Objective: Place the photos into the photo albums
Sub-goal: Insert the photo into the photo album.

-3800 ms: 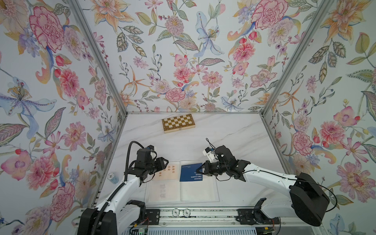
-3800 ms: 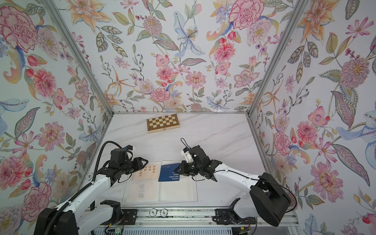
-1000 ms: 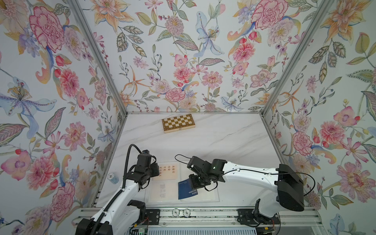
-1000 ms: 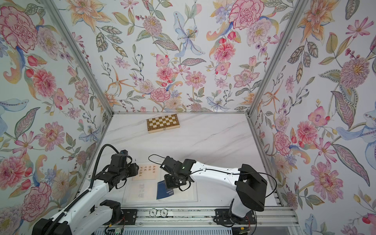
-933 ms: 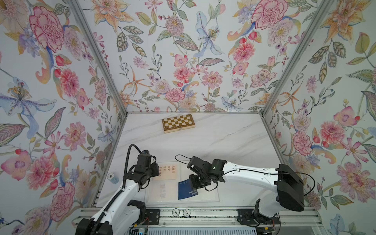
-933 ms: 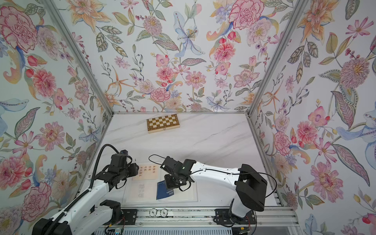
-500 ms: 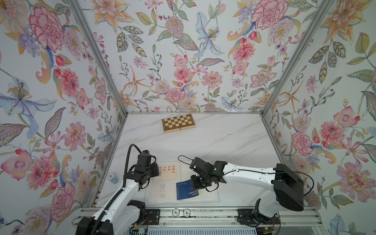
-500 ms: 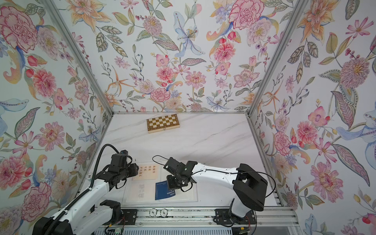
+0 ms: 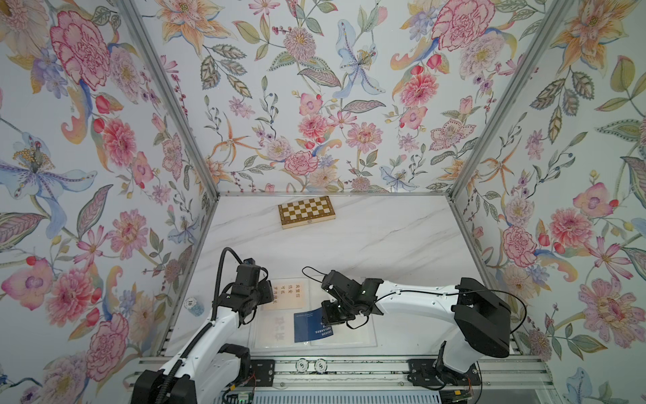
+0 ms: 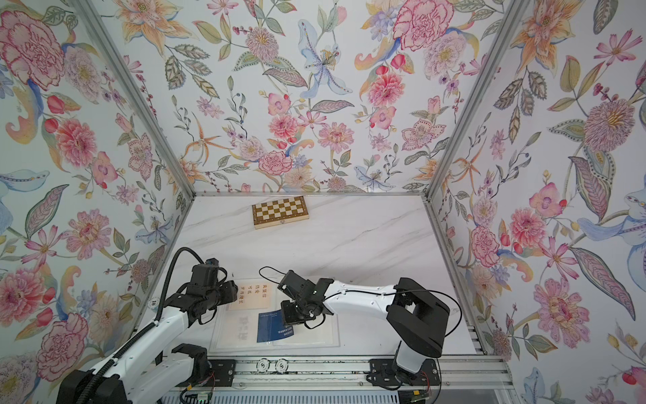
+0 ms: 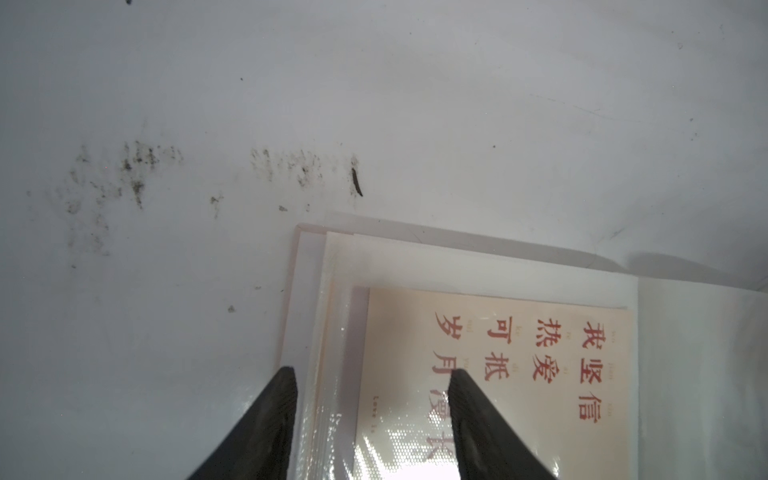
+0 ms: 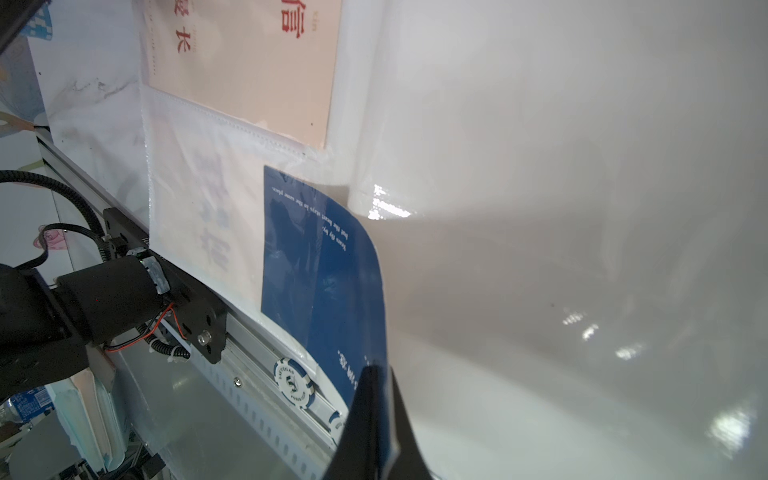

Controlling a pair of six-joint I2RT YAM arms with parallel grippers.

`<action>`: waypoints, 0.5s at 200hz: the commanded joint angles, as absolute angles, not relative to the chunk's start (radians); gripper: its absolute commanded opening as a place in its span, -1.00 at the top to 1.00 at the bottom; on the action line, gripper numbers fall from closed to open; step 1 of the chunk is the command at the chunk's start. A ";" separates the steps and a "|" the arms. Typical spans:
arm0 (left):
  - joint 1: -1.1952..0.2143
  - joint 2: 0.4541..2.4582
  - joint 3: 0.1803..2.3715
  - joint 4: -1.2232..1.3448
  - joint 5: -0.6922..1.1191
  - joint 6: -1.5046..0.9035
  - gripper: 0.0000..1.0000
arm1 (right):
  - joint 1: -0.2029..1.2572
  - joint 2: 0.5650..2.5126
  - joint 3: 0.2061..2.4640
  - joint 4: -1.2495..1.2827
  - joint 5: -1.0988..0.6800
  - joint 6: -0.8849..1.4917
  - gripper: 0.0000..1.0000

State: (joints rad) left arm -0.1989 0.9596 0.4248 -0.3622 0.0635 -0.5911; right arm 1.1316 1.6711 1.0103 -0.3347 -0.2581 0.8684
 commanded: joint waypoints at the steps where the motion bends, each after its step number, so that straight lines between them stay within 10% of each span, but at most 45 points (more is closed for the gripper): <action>1: -0.186 0.957 0.405 -0.371 0.036 -0.600 -0.16 | 1.129 1.693 1.024 -0.316 -0.273 0.868 0.72; 37: -0.176 0.970 0.407 -0.371 0.044 -0.602 -0.16 | 1.123 1.671 1.009 -0.339 -0.264 0.863 0.31; 100: -0.164 0.976 0.407 -0.366 0.056 -0.597 -0.16 | 1.113 1.596 0.972 -0.416 -0.226 0.854 0.24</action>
State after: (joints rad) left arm -0.1757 0.9691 0.4145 -0.3622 0.0635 -0.5911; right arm 1.1164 1.6321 0.9836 -0.3702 -0.2497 0.8669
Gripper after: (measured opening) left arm 0.577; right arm 0.383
